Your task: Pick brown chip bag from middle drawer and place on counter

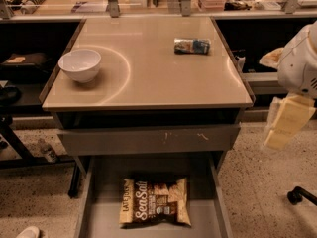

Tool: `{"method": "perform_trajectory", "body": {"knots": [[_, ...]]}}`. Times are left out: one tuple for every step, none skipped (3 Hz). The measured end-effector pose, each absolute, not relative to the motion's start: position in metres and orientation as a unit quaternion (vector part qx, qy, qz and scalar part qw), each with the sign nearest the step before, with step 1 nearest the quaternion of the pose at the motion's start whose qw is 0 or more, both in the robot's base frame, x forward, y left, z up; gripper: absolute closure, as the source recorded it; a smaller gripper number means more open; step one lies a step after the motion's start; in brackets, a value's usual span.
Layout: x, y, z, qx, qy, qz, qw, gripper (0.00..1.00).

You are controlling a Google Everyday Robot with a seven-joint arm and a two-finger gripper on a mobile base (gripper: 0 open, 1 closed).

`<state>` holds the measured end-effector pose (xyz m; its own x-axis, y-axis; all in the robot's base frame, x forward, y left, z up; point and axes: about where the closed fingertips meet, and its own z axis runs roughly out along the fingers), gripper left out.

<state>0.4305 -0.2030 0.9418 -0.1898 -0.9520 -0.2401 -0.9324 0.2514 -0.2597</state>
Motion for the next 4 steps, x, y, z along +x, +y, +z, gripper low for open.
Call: {"method": "perform_trajectory", "body": {"knots": [[0.415,-0.174,0.897,-0.634,0.751,-0.005,0.183,0.00],[0.402,-0.152,0.827,-0.657,0.729,0.020,0.191,0.00],[0.391,-0.146,0.735,-0.669,0.724,0.045,0.165,0.00],[0.382,-0.147,0.680,-0.674,0.722,0.060,0.145,0.00]]}}
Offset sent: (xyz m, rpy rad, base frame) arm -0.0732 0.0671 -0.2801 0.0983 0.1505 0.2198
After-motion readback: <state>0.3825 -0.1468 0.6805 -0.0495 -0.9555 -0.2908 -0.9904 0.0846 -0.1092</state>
